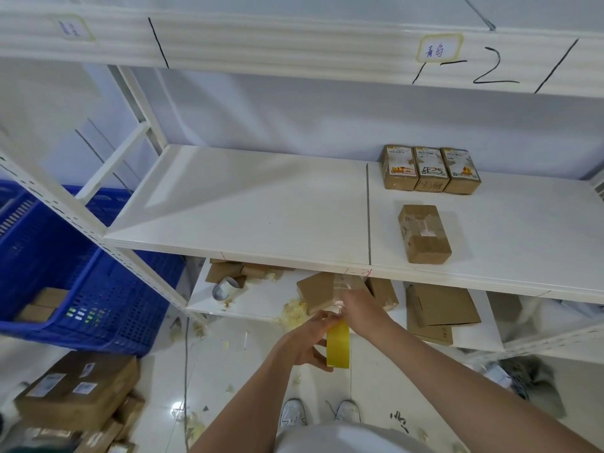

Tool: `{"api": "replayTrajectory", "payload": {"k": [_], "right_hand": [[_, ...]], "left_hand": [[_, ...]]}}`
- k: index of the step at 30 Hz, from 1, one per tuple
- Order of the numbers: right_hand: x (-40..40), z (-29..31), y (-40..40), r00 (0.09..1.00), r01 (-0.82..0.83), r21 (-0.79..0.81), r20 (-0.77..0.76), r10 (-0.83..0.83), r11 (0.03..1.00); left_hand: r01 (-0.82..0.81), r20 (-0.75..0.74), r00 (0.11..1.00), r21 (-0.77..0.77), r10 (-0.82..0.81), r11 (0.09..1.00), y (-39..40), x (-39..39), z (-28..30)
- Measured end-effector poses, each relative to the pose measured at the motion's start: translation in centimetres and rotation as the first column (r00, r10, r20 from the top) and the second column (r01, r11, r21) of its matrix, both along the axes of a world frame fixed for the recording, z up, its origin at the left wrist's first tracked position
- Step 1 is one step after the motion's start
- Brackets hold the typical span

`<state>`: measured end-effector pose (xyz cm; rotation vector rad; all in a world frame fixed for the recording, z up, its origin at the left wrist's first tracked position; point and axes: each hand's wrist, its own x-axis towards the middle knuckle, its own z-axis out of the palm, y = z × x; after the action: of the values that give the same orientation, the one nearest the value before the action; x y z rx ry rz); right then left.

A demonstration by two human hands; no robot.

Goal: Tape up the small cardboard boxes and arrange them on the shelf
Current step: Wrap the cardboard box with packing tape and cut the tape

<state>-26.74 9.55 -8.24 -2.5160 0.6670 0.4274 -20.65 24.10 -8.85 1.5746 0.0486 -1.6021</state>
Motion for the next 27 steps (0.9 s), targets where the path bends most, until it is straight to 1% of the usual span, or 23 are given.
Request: {"api": "replayTrajectory", "payload": {"k": [2, 5, 9, 18, 27], "right_hand": [[0.1, 0.4, 0.2, 1.0, -0.024, -0.041, -0.011, 0.024, 0.999], [-0.1, 0.9, 0.8, 0.994, -0.102, -0.148, -0.056, 0.094, 0.984], [-0.1, 1.2, 1.6, 0.982, -0.172, -0.208, -0.11, 0.152, 0.963], [-0.3, 1.4, 1.8, 0.989, -0.129, -0.23, -0.107, 0.107, 0.964], [0.4, 2.3, 2.5, 0.98, -0.143, -0.245, -0.17, 0.103, 0.959]], "left_hand": [[-0.002, 0.002, 1.0, -0.002, 0.002, 1.0, 0.0, -0.1, 0.0], [0.007, 0.024, 1.0, 0.0, -0.007, 1.0, -0.2, -0.3, 0.1], [0.017, 0.043, 0.999, 0.003, -0.017, 1.0, -0.3, -0.3, 0.3], [0.032, 0.053, 0.998, 0.021, -0.033, 0.999, -0.4, -0.4, 0.8], [0.019, 0.06, 0.998, 0.036, -0.021, 0.999, -0.4, -0.4, 0.8]]}}
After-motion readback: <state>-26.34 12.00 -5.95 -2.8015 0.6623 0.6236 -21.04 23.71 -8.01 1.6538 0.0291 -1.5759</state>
